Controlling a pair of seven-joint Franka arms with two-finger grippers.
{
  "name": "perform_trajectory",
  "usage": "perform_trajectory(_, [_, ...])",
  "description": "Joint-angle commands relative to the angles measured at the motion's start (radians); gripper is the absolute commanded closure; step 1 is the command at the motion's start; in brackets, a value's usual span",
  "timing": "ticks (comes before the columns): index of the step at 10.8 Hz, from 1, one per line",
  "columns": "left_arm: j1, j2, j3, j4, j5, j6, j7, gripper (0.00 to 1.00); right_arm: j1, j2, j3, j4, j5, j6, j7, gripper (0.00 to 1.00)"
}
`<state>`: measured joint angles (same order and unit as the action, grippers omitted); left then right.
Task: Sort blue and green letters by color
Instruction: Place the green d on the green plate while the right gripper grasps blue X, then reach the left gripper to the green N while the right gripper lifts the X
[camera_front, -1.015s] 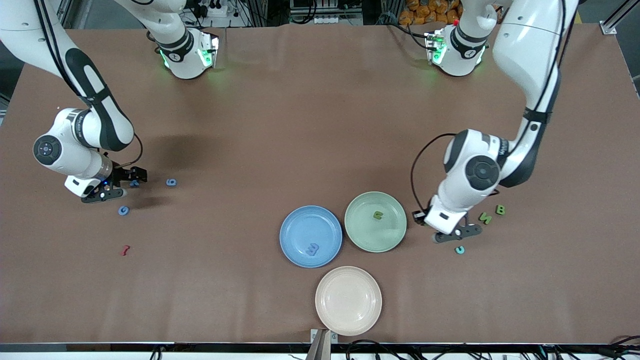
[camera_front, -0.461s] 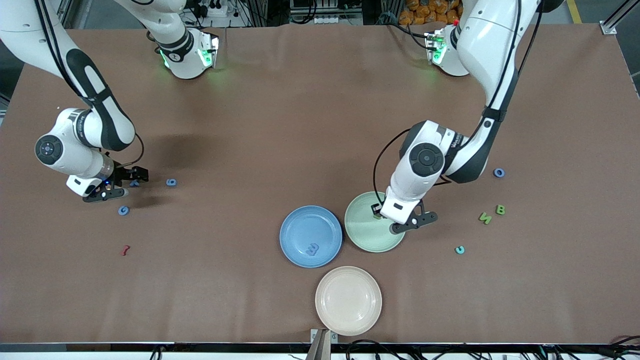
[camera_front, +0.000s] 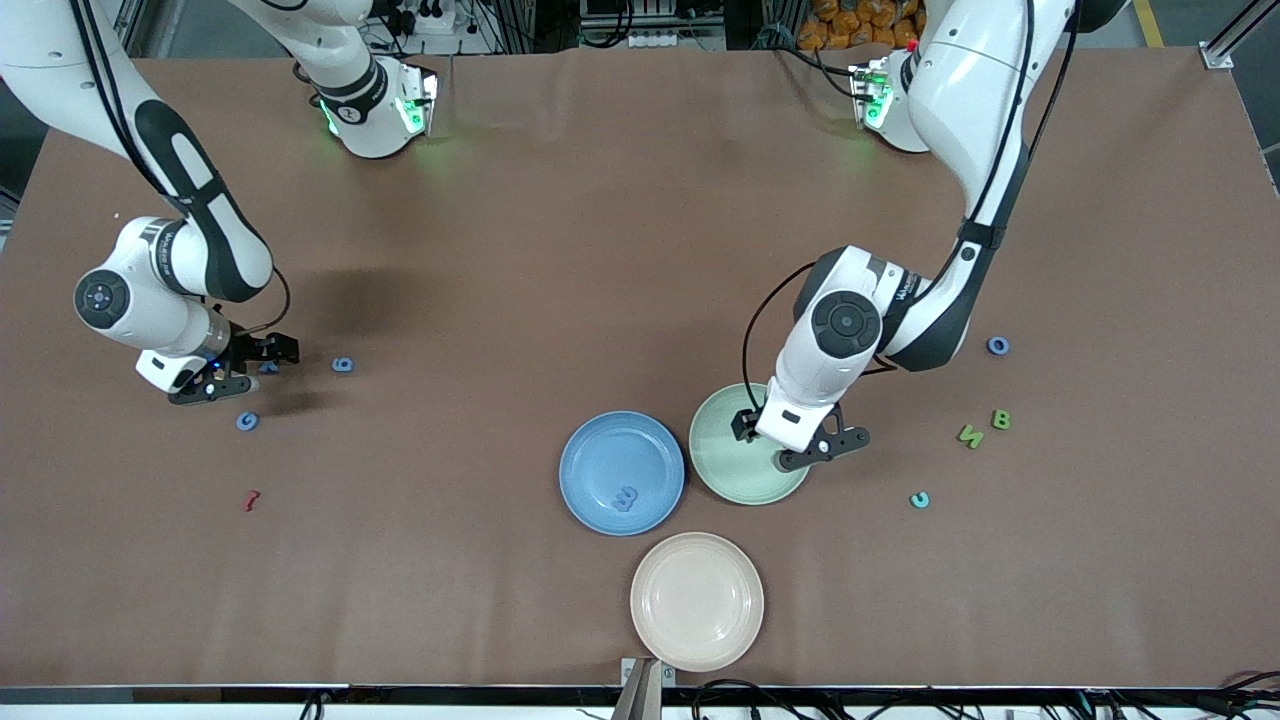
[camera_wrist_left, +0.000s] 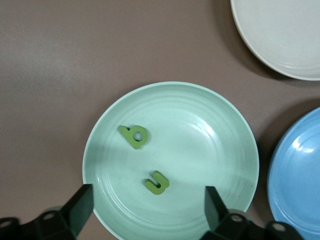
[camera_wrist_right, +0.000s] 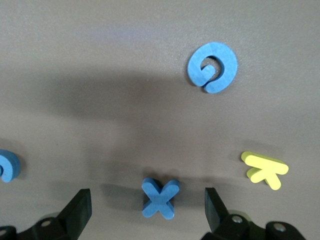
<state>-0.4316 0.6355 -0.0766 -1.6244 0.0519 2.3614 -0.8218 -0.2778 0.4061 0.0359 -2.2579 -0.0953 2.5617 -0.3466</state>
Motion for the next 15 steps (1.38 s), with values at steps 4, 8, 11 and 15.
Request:
perform_trajectory(4, [0.179, -0.022, -0.096, -0.006, 0.128, -0.095, 0.175, 0.0, -0.02, 0.005, 0.013, -0.014, 0.02, 0.018, -0.031, 0.7])
perform_trajectory(8, [0.364, -0.033, -0.172, -0.04, 0.161, -0.106, 0.511, 0.0, -0.063, 0.008, 0.015, -0.012, 0.022, 0.018, -0.143, 1.0])
perform_trajectory(11, [0.532, -0.031, -0.23, -0.049, 0.186, -0.106, 0.876, 0.0, -0.061, 0.005, 0.031, -0.006, 0.022, 0.017, -0.138, 1.0])
perform_trajectory(15, [0.743, 0.0, -0.339, -0.101, 0.307, -0.052, 1.148, 0.0, -0.029, 0.002, 0.114, 0.114, 0.127, -0.073, -0.102, 1.0])
